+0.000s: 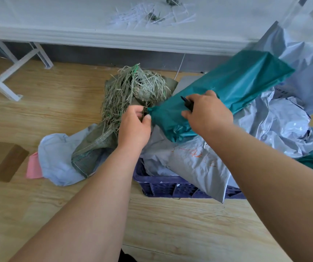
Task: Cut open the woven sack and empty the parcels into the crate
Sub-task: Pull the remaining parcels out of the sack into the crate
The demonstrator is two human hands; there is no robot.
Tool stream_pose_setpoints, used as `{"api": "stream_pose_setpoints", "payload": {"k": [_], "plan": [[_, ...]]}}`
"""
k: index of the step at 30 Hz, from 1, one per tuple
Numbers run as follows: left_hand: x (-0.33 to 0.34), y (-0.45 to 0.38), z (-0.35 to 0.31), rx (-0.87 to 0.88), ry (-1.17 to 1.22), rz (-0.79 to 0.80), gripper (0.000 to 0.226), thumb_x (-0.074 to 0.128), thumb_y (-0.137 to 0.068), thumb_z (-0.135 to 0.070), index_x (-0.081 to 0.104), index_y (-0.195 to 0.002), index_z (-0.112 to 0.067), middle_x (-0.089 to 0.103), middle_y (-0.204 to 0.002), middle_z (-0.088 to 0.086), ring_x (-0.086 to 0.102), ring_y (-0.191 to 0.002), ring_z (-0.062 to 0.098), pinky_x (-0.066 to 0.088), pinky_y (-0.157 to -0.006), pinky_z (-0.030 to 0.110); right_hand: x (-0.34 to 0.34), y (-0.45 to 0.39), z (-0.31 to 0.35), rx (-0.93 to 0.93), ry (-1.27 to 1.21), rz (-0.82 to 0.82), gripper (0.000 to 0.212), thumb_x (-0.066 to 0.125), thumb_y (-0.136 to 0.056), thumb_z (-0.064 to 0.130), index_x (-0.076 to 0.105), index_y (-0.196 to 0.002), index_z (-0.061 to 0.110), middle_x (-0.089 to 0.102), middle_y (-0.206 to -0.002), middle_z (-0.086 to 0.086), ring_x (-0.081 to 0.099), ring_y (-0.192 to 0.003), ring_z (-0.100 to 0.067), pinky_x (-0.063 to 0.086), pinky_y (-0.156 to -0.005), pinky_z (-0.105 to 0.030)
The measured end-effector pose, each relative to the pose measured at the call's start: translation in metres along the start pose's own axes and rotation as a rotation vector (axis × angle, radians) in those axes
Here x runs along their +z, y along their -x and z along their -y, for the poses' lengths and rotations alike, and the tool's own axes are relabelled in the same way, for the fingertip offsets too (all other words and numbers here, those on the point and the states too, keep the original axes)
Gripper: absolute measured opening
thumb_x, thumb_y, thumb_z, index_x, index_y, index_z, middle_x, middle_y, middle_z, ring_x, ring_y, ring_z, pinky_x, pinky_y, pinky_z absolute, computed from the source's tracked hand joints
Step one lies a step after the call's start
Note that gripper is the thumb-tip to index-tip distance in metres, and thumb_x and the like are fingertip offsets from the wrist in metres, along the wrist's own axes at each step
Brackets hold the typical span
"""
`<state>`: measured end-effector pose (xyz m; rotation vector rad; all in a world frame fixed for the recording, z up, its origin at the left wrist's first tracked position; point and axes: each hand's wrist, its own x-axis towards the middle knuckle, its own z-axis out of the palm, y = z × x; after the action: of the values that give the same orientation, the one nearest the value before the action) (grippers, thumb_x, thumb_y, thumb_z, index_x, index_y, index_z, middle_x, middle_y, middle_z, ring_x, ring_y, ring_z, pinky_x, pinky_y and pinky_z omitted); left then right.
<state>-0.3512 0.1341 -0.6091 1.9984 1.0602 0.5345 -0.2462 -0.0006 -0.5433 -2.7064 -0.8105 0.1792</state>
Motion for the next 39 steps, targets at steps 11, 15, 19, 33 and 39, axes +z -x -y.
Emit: {"api": "stream_pose_setpoints", "payload": {"k": [11,15,19,33,39], "plan": [[0.009,-0.03,-0.017,0.114,-0.224,-0.286,0.039,0.061,-0.088,-0.018,0.05,-0.126,-0.024,0.043,-0.133,0.005,0.044,-0.122,0.023,0.039,-0.086,0.027,-0.005,-0.005,-0.01,-0.041,0.21,-0.102,0.029,0.053,-0.094,0.042,0.058,-0.113,0.02,0.04,-0.127,-0.005,0.053,-0.089,-0.031,0.036,-0.062,-0.037],[0.006,-0.055,-0.019,0.524,-0.61,-0.12,0.083,0.072,-0.078,-0.016,0.026,-0.145,-0.034,0.018,-0.153,0.006,0.013,-0.143,0.031,0.017,-0.114,0.051,-0.001,-0.017,0.001,-0.056,0.256,-0.006,0.032,0.047,-0.097,0.042,0.052,-0.117,0.018,0.05,-0.122,-0.004,0.059,-0.103,-0.032,0.037,-0.064,-0.037],[0.013,-0.081,-0.017,0.43,-0.726,0.285,0.083,0.067,-0.083,-0.01,0.024,-0.143,-0.048,-0.008,-0.158,-0.002,-0.004,-0.145,0.034,0.002,-0.114,0.061,0.003,-0.022,0.016,-0.064,0.216,-0.063,0.029,0.047,-0.098,0.039,0.051,-0.118,0.019,0.052,-0.119,-0.005,0.059,-0.102,-0.033,0.035,-0.063,-0.035],[0.033,-0.135,-0.012,0.945,-1.14,0.348,0.093,0.055,-0.077,0.002,0.014,-0.149,-0.04,0.04,-0.139,0.008,0.006,-0.144,0.033,-0.021,-0.108,0.053,0.036,-0.029,0.04,0.052,0.328,0.069,0.032,0.049,-0.097,0.038,0.05,-0.127,0.028,0.042,-0.121,0.001,0.058,-0.082,-0.027,0.023,-0.045,-0.027],[0.019,-0.145,-0.002,0.658,-1.082,0.164,0.035,0.053,-0.08,0.001,0.062,-0.109,-0.015,0.06,-0.109,0.007,0.046,-0.116,0.03,0.028,-0.103,0.054,0.052,-0.019,0.04,0.099,0.399,0.091,0.031,0.061,-0.091,0.03,0.054,-0.12,0.024,0.032,-0.126,0.0,0.047,-0.058,-0.022,0.025,-0.041,-0.026]]}}
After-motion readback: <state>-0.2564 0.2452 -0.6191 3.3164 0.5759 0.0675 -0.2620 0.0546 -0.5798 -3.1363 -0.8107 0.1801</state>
